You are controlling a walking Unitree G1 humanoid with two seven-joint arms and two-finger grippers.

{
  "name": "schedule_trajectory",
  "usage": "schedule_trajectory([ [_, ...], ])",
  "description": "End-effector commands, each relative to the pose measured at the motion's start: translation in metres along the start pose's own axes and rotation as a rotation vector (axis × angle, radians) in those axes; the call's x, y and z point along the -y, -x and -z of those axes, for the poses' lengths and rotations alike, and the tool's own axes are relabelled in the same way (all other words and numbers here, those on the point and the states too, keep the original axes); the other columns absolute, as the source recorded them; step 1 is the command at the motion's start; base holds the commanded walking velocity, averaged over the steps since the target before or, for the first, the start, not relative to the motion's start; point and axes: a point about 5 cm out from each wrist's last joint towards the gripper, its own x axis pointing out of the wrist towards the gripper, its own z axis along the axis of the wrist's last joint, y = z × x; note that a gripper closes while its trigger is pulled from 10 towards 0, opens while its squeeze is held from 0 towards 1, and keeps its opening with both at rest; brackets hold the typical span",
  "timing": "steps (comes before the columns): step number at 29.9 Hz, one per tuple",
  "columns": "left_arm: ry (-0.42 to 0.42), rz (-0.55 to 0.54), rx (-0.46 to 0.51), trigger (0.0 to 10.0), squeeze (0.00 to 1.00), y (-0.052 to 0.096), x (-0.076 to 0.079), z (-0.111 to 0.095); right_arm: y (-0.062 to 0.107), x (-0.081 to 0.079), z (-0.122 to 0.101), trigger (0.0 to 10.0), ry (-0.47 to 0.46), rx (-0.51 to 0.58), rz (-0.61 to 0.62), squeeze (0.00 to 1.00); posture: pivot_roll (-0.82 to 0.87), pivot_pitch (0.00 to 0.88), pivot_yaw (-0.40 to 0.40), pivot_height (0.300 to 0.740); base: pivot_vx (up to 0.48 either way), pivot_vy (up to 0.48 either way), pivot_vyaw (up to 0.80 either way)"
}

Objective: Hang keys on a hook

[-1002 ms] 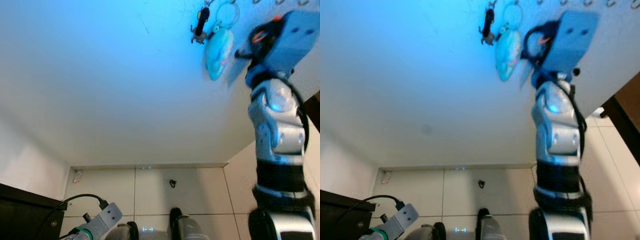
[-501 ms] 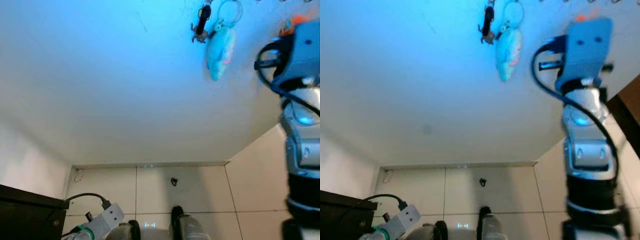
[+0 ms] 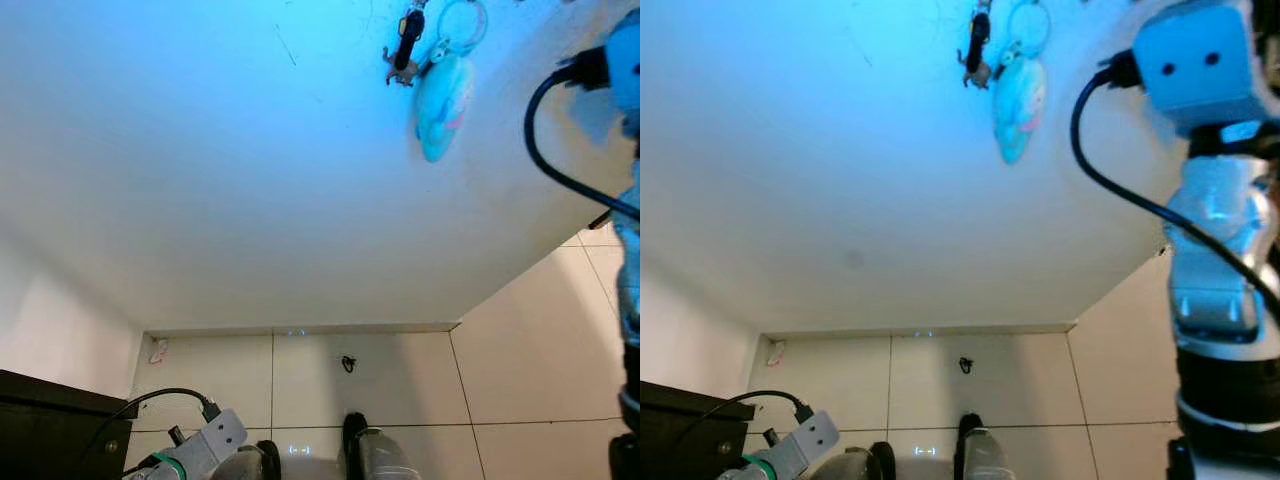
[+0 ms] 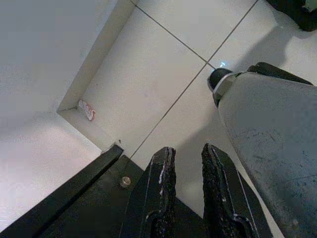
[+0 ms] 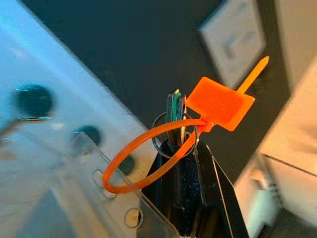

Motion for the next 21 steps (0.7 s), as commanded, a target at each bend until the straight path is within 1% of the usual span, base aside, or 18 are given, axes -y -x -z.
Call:
schedule_trajectory([
  [1, -0.002, 0.036, -0.048, 10.0, 0.0, 0.003, 0.01, 0.012, -0.003, 0.006, 0.002, 10.0, 0.027, -0.011, 0.048, 0.0, -0.16, 0.208, 0.076, 0.74, 0.0, 0.0, 0.0],
  [2, -0.002, 0.036, -0.048, 10.0, 0.0, 0.003, 0.01, 0.012, -0.003, 0.006, 0.002, 10.0, 0.027, -0.011, 0.048, 0.0, -0.16, 0.208, 0.076, 0.74, 0.0, 0.0, 0.0],
  [4, -0.004, 0.038, -0.047, 10.0, 0.0, 0.003, 0.009, 0.011, -0.005, -0.001, 0.017, 10.0, -0.047, -0.128, 0.066, 0.0, -0.17, 0.208, 0.08, 0.74, 0.0, 0.0, 0.0],
  [5, -0.009, 0.04, -0.046, 10.0, 0.0, 0.003, 0.009, 0.01, -0.004, -0.006, 0.025, 10.0, -0.108, -0.201, 0.08, 0.0, -0.17, 0.209, 0.081, 0.74, 0.0, 0.0, 0.0],
  [6, -0.009, 0.04, -0.046, 10.0, 0.0, 0.003, 0.009, 0.01, -0.004, -0.006, 0.025, 10.0, -0.108, -0.201, 0.08, 0.0, -0.17, 0.209, 0.081, 0.74, 0.0, 0.0, 0.0],
  [7, -0.011, 0.04, -0.044, 10.0, 0.0, 0.002, 0.008, 0.009, -0.003, -0.011, 0.035, 10.0, -0.164, -0.276, 0.092, 0.0, -0.16, 0.209, 0.081, 0.74, 0.0, 0.0, 0.0],
  [8, -0.011, 0.04, -0.044, 10.0, 0.0, 0.002, 0.008, 0.009, -0.003, -0.011, 0.035, 10.0, -0.164, -0.276, 0.092, 0.0, -0.16, 0.209, 0.081, 0.74, 0.0, 0.0, 0.0],
  [10, -0.013, 0.037, -0.04, 10.0, 0.0, 0.002, 0.008, 0.008, -0.002, -0.024, 0.05, 10.0, -0.211, -0.367, 0.082, 0.0, -0.16, 0.209, 0.081, 0.74, 0.0, 0.0, 0.0],
  [11, -0.013, 0.037, -0.04, 10.0, 0.0, 0.002, 0.008, 0.008, -0.002, -0.024, 0.05, 10.0, -0.211, -0.367, 0.082, 0.0, -0.16, 0.209, 0.081, 0.74, 0.0, 0.0, 0.0],
  [12, -0.011, 0.036, -0.039, 10.0, 0.0, 0.002, 0.007, 0.008, -0.003, -0.032, 0.054, 10.0, -0.216, -0.391, 0.058, 0.0, -0.16, 0.209, 0.08, 0.74, 0.0, 0.0, 0.0],
  [14, -0.009, 0.036, -0.039, 10.0, 0.0, 0.002, 0.007, 0.008, -0.006, -0.037, 0.053, 10.0, -0.22, -0.386, 0.044, 0.0, -0.16, 0.208, 0.079, 0.74, 0.0, 0.0, 0.0],
  [15, -0.009, 0.036, -0.039, 10.0, 0.0, 0.002, 0.007, 0.008, -0.006, -0.037, 0.053, 10.0, -0.22, -0.386, 0.044, 0.0, -0.16, 0.208, 0.079, 0.74, 0.0, 0.0, 0.0],
  [17, -0.003, 0.034, -0.043, 10.0, 0.0, 0.002, 0.007, 0.008, -0.014, -0.045, 0.045, 10.0, -0.24, -0.35, 0.031, 0.0, -0.15, 0.208, 0.075, 0.74, 0.0, 0.0, 0.0],
  [18, -0.003, 0.034, -0.043, 10.0, 0.0, 0.002, 0.007, 0.008, -0.014, -0.045, 0.045, 10.0, -0.24, -0.35, 0.031, 0.0, -0.15, 0.208, 0.075, 0.74, 0.0, 0.0, 0.0],
  [21, -0.001, 0.033, -0.045, 10.0, 0.0, 0.002, 0.008, 0.008, -0.021, -0.049, 0.037, 10.0, -0.263, -0.321, 0.033, 0.0, -0.15, 0.208, 0.072, 0.74, 0.0, 0.0, 0.0],
])
